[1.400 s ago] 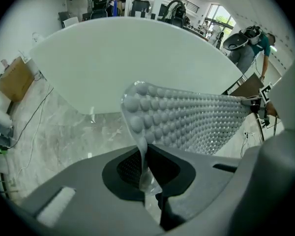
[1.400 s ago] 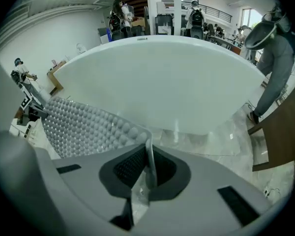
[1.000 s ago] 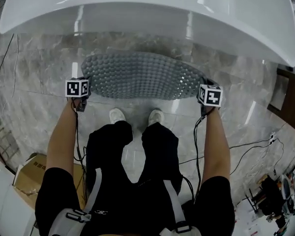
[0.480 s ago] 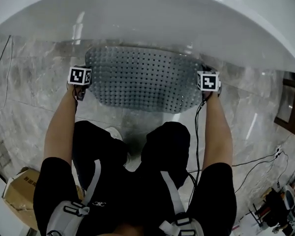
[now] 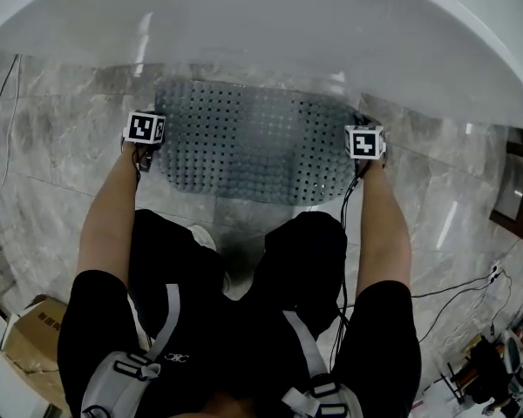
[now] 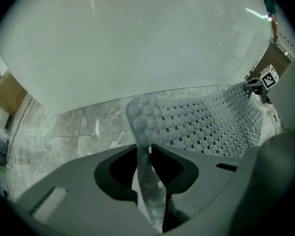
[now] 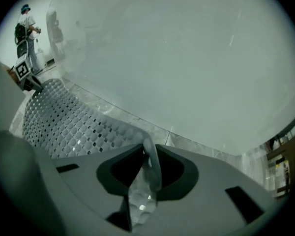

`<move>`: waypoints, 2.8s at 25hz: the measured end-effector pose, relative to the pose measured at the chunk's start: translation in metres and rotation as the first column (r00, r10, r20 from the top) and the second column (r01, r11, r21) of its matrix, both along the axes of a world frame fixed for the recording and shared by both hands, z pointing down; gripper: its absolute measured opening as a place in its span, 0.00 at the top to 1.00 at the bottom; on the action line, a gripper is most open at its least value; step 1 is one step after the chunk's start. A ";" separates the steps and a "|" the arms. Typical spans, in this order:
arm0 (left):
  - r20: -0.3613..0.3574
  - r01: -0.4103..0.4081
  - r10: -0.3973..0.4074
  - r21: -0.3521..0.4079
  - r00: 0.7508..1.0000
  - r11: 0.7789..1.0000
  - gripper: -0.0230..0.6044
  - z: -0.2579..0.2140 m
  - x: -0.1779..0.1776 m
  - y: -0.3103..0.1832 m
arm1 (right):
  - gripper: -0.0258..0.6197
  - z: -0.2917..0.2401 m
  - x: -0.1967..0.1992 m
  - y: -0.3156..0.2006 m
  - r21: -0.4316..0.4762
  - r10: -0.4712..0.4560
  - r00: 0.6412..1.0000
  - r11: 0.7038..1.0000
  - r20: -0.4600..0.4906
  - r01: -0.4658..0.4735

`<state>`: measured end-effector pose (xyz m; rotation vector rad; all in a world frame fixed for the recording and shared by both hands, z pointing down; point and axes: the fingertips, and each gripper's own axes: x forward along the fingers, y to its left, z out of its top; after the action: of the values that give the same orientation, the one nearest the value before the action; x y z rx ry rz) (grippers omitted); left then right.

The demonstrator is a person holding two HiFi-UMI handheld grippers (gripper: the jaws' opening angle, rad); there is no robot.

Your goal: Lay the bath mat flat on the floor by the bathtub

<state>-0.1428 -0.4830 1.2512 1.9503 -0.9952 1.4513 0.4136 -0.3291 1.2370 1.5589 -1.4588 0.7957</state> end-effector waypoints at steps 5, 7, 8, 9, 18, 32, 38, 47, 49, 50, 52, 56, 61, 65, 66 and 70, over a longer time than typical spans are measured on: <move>0.048 0.003 -0.011 0.175 0.999 0.985 0.70 -0.012 -0.019 -0.020 | 0.50 -0.008 0.027 0.012 0.083 0.142 0.988 0.986 0.065 -0.147; -0.014 0.054 -0.052 0.191 0.999 0.980 0.70 -0.024 -0.019 -0.026 | 0.50 -0.024 0.027 0.011 0.150 0.161 0.980 0.973 0.118 -0.178; -0.039 0.071 -0.065 0.194 0.997 0.978 0.70 -0.028 -0.021 -0.029 | 0.50 -0.032 0.022 0.011 0.173 0.159 0.977 0.968 0.143 -0.183; -0.060 0.079 -0.068 0.201 0.996 0.976 0.70 -0.032 -0.024 -0.032 | 0.51 -0.040 0.017 0.012 0.193 0.153 0.976 0.964 0.158 -0.182; -0.286 0.154 -0.031 0.420 0.958 0.894 0.96 -0.201 -0.011 -0.048 | 0.95 -0.186 -0.010 0.019 0.434 0.143 0.983 0.883 0.110 -0.177; -0.488 0.216 0.147 0.609 0.861 0.763 0.96 -0.679 0.066 0.046 | 0.95 -0.681 -0.143 0.024 0.766 0.031 0.994 0.635 0.102 -0.098; -0.500 0.251 0.193 0.687 0.844 0.682 0.96 -0.872 0.062 0.076 | 0.95 -0.869 -0.175 0.050 0.851 0.000 0.999 0.524 0.051 -0.044; -0.520 0.284 0.250 0.739 0.816 0.611 0.96 -1.009 0.076 0.116 | 0.95 -1.011 -0.170 0.071 0.929 -0.006 0.999 0.367 0.046 -0.041; -0.527 0.294 0.262 0.747 0.808 0.596 0.96 -1.018 0.081 0.120 | 0.95 -1.021 -0.166 0.074 0.937 0.002 0.999 0.347 0.040 -0.038; -0.529 0.294 0.265 0.748 0.806 0.595 0.96 -1.020 0.084 0.123 | 0.95 -1.023 -0.164 0.076 0.938 0.006 0.999 0.344 0.042 -0.041; -0.529 0.291 0.277 0.751 0.802 0.592 0.96 -1.025 0.088 0.128 | 0.95 -1.028 -0.163 0.080 0.939 0.011 0.999 0.340 0.039 -0.040; -0.532 0.295 0.287 0.757 0.797 0.583 0.96 -1.040 0.091 0.134 | 0.95 -1.040 -0.165 0.084 0.943 0.012 1.000 0.331 0.028 -0.031; -0.537 0.293 0.295 0.754 0.790 0.588 0.96 -1.043 0.102 0.137 | 0.95 -1.052 -0.164 0.089 0.949 0.020 1.000 0.314 -0.003 -0.004; -0.545 0.298 0.296 0.750 0.784 0.591 0.96 -1.037 0.098 0.139 | 0.95 -1.047 -0.170 0.094 0.949 0.030 1.000 0.317 -0.006 -0.003; -0.547 0.299 0.296 0.748 0.783 0.592 0.96 -1.035 0.097 0.140 | 0.95 -1.046 -0.171 0.095 0.948 0.030 1.000 0.318 -0.007 -0.003; -0.548 0.298 0.292 0.744 0.784 0.598 0.96 -1.036 0.104 0.144 | 0.95 -1.042 -0.164 0.101 0.945 0.026 1.000 0.326 0.005 -0.013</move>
<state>-0.0387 -0.3388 0.2150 2.7633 -1.4399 0.1355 0.2497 -0.2281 0.1949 2.4112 -2.0629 -0.2479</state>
